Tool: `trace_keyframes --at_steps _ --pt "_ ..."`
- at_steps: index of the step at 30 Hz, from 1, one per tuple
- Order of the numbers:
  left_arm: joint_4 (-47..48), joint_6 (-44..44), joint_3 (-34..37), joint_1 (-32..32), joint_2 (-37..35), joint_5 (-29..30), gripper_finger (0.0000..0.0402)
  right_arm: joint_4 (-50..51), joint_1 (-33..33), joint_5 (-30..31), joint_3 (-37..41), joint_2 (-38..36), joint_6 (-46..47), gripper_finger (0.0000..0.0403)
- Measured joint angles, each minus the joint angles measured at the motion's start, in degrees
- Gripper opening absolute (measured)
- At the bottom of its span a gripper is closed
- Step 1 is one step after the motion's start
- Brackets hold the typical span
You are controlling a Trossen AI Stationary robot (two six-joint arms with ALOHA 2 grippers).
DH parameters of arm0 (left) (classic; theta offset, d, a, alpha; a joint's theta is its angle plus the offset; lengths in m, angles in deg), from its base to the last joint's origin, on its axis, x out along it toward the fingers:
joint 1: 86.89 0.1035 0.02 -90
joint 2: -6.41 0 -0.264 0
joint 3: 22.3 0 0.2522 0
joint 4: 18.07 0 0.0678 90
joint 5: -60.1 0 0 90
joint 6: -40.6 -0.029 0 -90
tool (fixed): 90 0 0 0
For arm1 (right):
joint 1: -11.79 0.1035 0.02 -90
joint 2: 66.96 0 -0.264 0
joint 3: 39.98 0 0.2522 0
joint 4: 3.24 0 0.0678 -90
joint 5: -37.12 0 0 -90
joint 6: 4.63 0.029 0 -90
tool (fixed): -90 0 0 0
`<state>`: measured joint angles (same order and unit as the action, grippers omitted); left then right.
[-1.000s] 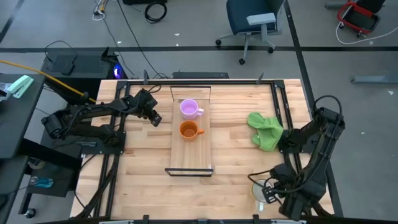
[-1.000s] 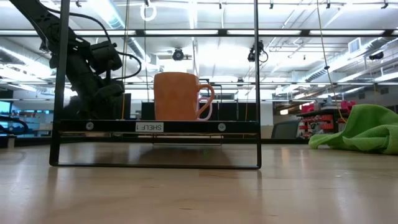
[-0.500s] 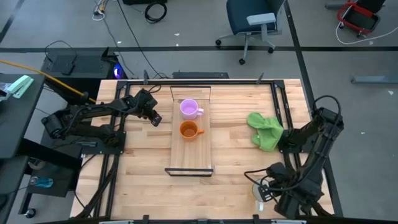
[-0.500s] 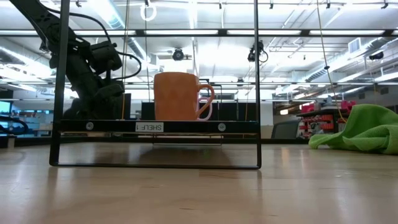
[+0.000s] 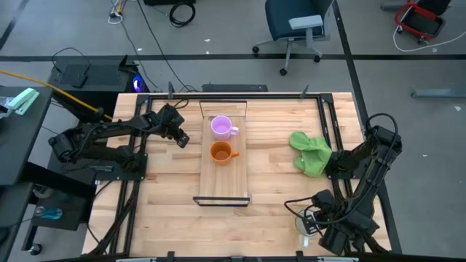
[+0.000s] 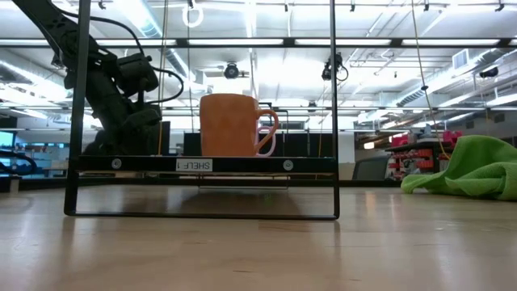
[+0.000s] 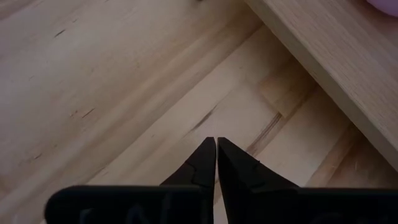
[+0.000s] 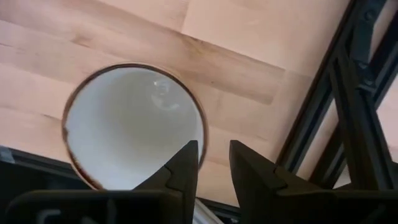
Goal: Stack small to large cups/mugs on shelf
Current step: Put the yellow mug on the shelf
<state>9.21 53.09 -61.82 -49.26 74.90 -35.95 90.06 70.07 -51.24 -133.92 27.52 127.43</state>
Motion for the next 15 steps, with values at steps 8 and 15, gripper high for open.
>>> trace_keyframes --at_steps 8,15 --pt "0.0 0.3 0.0 0.0 0.0 0.0 0.0017 -2.0 0.0 0.0 0.0 2.5 -0.2 0.0099" --pt "0.0 0.3 0.0 0.0 0.0 0.0 0.0017 -2.0 0.0 -0.6 0.0 2.7 -0.1 0.0099"
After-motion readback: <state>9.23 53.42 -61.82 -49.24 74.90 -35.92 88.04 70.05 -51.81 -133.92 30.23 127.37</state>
